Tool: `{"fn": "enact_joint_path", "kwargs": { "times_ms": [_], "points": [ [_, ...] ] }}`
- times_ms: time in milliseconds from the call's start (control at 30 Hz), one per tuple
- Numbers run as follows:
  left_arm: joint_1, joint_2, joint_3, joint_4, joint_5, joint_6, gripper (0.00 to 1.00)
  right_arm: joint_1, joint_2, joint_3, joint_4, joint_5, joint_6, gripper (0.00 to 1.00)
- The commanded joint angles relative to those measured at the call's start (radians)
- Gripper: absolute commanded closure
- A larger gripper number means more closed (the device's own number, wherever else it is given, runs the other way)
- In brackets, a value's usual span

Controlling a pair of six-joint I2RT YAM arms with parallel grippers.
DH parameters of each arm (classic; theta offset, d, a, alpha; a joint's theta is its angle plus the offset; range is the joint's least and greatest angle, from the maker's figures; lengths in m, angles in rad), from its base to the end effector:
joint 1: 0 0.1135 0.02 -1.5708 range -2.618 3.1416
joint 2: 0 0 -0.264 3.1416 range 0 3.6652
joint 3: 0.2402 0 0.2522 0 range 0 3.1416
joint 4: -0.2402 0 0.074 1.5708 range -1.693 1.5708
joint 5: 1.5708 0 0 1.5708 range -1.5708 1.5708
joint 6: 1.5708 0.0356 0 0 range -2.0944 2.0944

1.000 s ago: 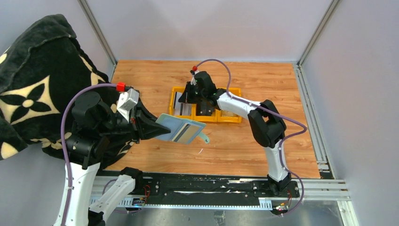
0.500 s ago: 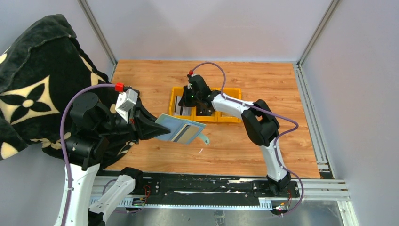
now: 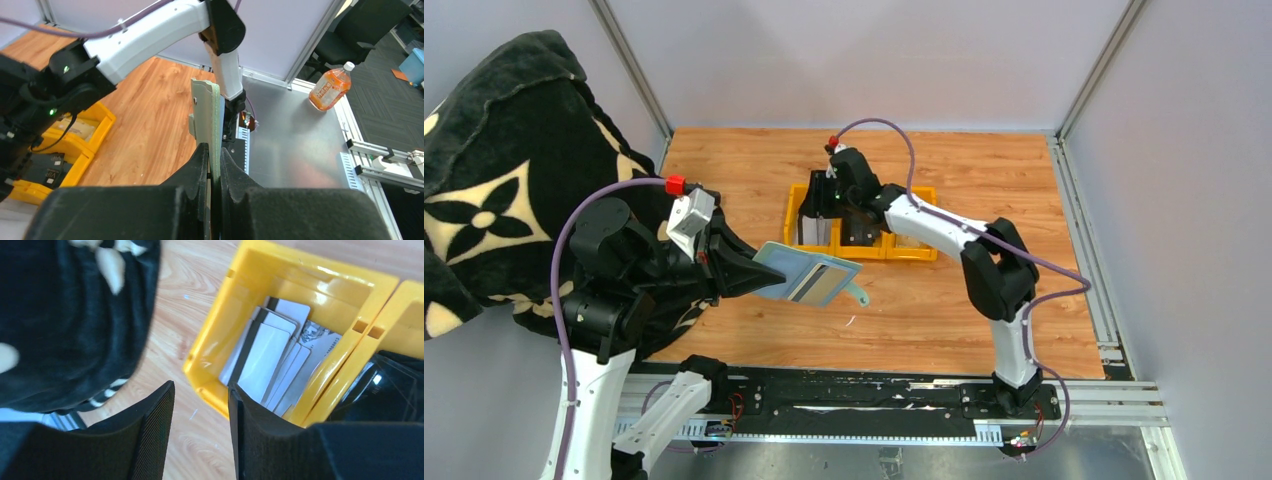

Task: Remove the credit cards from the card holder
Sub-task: Place the credit card in the storage box, then remove the credit card from the card holder.

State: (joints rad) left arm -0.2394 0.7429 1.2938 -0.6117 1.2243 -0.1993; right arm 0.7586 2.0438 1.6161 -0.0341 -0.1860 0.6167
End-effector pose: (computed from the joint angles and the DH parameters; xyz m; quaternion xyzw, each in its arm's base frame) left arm 0.0783 -0.0536 0.4662 0.4057 0.5880 -0.5305 0.4563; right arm 0.3479 0.3388 0.2529 -0.1088 0.8409 0.3938 0.3550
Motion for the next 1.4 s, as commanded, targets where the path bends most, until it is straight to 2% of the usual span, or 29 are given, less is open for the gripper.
{"fn": "enact_joint_path", "kwargs": {
  "times_ms": [0,67,233,333,467,567,733,1067,1167,1300,1367],
  "points": [
    [0.000,-0.011,-0.004,0.036,0.011,-0.019,1.00,0.012,-0.174,-0.036,-0.015,0.004,-0.065,0.51],
    [0.000,-0.012,-0.009,0.034,0.013,-0.015,1.00,-0.001,-0.266,-0.079,0.020,-0.053,-0.066,0.47],
    [0.000,-0.008,-0.017,0.021,0.016,0.003,1.00,-0.030,-0.458,-0.266,0.255,-0.358,-0.058,0.44],
    [0.000,-0.006,-0.023,0.017,0.016,0.009,1.00,-0.047,-0.563,-0.348,0.300,-0.488,-0.055,0.38],
    [0.000,-0.005,-0.043,0.012,0.014,0.021,1.00,-0.108,-0.713,-0.492,0.482,-0.569,0.064,0.25],
    [0.000,-0.005,-0.051,-0.018,0.009,0.057,1.00,-0.130,-0.806,-0.560,0.641,-0.611,0.147,0.22],
    [0.000,-0.001,-0.069,-0.064,-0.022,0.129,1.00,-0.099,-0.851,-0.536,0.665,-0.685,0.204,0.21],
    [-0.001,0.016,-0.079,-0.068,-0.043,0.135,1.00,0.161,-0.874,-0.447,0.397,-0.688,-0.126,0.21],
    [0.000,0.016,-0.080,-0.070,-0.064,0.137,1.00,0.201,-0.868,-0.427,0.354,-0.669,-0.173,0.27],
    [0.000,0.019,-0.083,-0.071,-0.137,0.143,1.00,0.235,-0.853,-0.414,0.329,-0.650,-0.196,0.43],
    [0.000,0.022,-0.087,-0.078,-0.164,0.152,1.00,0.257,-0.845,-0.414,0.328,-0.640,-0.205,0.48]
  ]
}}
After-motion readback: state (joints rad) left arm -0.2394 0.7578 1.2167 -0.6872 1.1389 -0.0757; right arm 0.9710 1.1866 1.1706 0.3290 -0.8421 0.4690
